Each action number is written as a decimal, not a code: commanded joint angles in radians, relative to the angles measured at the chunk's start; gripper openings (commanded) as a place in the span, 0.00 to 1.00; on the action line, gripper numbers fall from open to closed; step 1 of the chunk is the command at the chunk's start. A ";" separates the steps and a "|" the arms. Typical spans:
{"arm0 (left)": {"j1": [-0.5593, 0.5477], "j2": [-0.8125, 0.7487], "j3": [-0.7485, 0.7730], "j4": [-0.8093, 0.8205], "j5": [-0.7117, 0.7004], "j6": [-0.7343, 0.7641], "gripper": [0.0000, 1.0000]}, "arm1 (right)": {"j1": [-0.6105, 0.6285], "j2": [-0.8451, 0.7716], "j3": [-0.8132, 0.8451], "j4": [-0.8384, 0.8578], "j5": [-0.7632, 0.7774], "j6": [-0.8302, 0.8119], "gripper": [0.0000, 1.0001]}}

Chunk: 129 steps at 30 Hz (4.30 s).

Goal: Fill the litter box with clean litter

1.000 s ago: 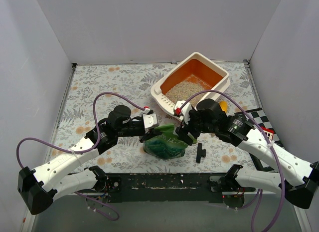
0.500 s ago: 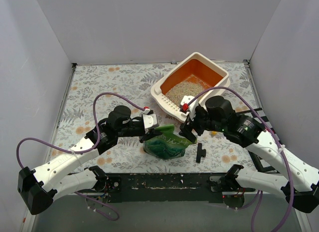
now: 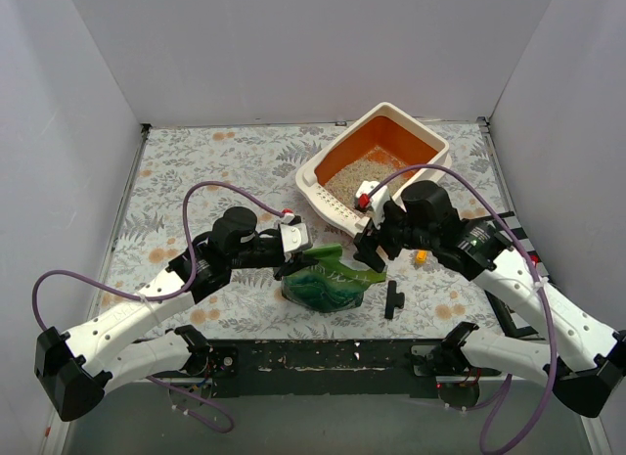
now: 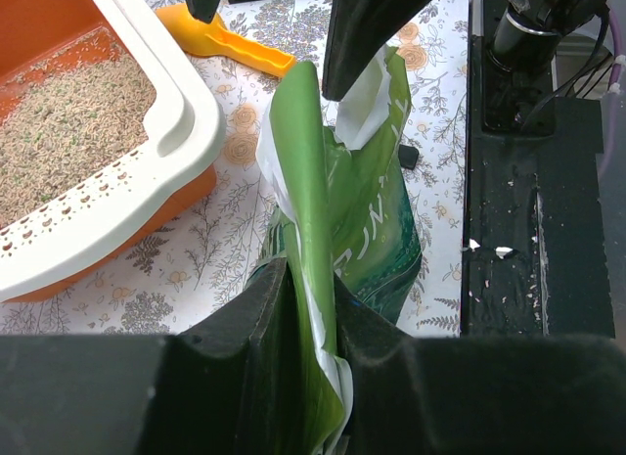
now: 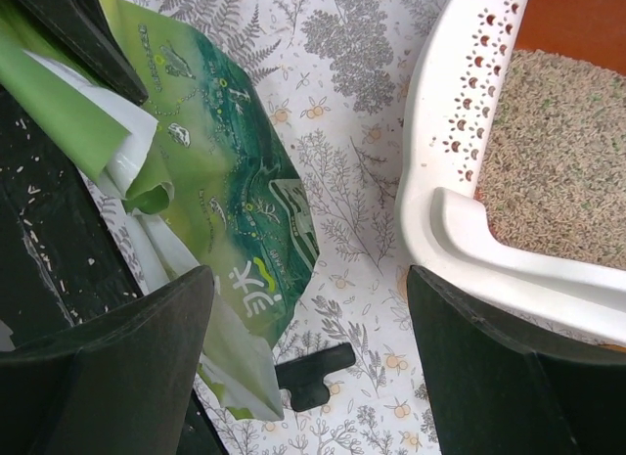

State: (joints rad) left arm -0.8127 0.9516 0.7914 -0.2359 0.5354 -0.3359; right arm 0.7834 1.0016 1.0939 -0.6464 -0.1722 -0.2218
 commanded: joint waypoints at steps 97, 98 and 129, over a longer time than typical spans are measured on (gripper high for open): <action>0.004 0.145 -0.069 0.370 0.037 0.027 0.00 | 0.045 -0.086 -0.141 0.209 0.089 0.380 0.01; 0.010 0.135 -0.070 0.353 0.019 0.049 0.00 | 0.074 -0.083 -0.132 0.211 0.111 0.387 0.01; 0.300 -0.097 -0.241 0.351 0.291 -0.158 0.00 | 0.298 0.115 0.116 0.120 0.335 0.415 0.37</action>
State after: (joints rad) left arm -0.5011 0.8894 0.5556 0.0578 0.7712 -0.4496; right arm 1.0763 1.1343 1.0901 -0.5331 0.1421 0.2150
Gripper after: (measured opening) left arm 0.019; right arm 0.308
